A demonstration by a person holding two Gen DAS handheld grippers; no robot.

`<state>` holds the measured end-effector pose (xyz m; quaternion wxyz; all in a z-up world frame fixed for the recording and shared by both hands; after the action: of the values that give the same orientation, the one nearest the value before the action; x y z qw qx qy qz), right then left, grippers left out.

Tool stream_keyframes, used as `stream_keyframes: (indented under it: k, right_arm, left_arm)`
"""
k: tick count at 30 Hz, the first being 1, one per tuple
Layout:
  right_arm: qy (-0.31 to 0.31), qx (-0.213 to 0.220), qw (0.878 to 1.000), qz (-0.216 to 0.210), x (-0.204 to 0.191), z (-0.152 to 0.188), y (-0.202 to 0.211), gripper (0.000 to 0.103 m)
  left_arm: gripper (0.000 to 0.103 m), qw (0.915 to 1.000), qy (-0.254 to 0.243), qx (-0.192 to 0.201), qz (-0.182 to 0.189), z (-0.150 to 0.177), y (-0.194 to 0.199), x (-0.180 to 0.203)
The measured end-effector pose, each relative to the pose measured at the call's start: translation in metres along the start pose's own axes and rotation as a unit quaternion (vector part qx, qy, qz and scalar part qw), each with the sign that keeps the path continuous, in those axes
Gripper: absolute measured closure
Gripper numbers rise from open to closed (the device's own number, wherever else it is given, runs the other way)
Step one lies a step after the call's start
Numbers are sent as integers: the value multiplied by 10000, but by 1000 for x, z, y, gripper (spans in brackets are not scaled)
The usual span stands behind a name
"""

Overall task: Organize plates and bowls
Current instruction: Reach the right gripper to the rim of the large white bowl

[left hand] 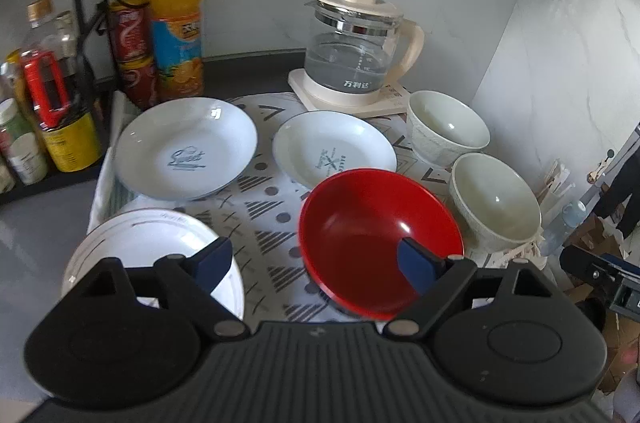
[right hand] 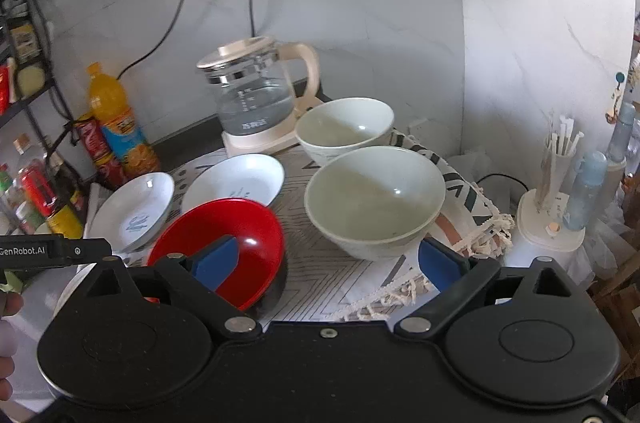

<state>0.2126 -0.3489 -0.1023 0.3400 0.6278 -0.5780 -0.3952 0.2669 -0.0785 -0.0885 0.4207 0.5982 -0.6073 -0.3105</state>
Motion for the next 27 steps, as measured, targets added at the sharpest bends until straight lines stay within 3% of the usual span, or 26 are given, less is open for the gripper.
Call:
stream_keyframes:
  k: [12, 23, 27]
  right_arm:
    - [-477, -194, 9983, 282, 22, -26, -29, 13]
    - [-873, -271, 9942, 562, 42, -39, -44, 17]
    - [-1065, -388, 9919, 582, 54, -41, -52, 30]
  left_arm:
    - [14, 9979, -537, -228, 271, -54, -41, 32]
    - [15, 9884, -1291, -452, 653, -87, -67, 77]
    - [16, 9856, -1418, -510, 773, -92, -75, 93]
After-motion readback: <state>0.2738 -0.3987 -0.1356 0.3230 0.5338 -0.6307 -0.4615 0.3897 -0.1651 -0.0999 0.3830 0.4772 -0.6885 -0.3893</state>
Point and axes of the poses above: each gripper's, at about its wrist camera, not at the fingertips, and y roughly against the way its jaws point, x to its right, z to its underside, the point moved 6 cm from there along -y, roughly the way its jaws point, and after that the axes turned 15 degrees about -x, right-handed, at the moved point
